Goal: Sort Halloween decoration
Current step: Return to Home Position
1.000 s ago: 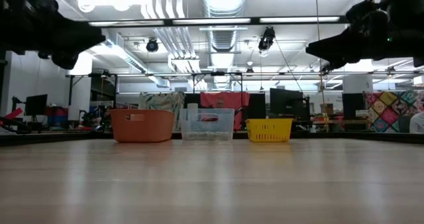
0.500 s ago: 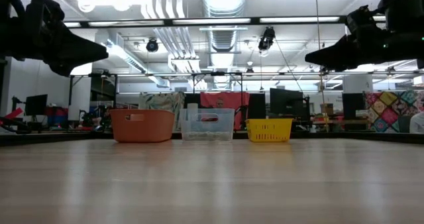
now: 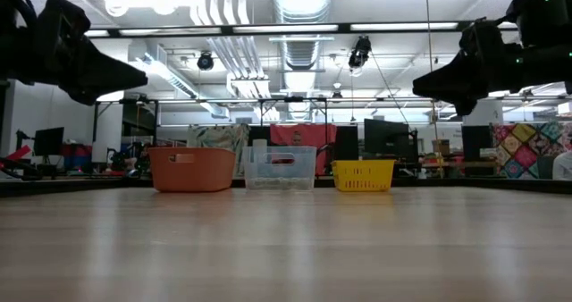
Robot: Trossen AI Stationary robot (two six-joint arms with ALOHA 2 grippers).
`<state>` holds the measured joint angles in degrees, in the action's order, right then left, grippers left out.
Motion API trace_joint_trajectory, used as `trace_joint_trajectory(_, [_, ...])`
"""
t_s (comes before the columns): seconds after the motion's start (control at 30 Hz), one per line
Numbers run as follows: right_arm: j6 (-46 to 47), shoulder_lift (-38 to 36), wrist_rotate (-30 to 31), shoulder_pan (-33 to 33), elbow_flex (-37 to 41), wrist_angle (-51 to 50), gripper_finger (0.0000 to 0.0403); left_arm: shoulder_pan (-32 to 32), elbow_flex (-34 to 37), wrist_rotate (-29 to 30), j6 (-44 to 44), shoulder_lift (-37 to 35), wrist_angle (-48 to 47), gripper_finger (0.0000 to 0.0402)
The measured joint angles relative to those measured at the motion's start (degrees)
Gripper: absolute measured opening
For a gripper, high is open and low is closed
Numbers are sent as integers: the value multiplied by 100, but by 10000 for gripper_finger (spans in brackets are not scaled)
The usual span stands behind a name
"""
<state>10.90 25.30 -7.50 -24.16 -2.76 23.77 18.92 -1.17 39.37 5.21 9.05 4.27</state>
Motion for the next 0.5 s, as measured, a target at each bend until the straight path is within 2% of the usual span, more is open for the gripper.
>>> trace_joint_trajectory(0.23, [-420,-2,27,37,-4,-187,105,0,-5,-1,0,143,-2,94])
trace_joint_trajectory(0.37, [-757,-96,4,475,145,-614,105,0,-7,-3,-1,217,-2,94])
trace_joint_trajectory(0.5, [-1237,-127,170,645,212,-856,105,0,-9,-4,-1,272,-11,94])
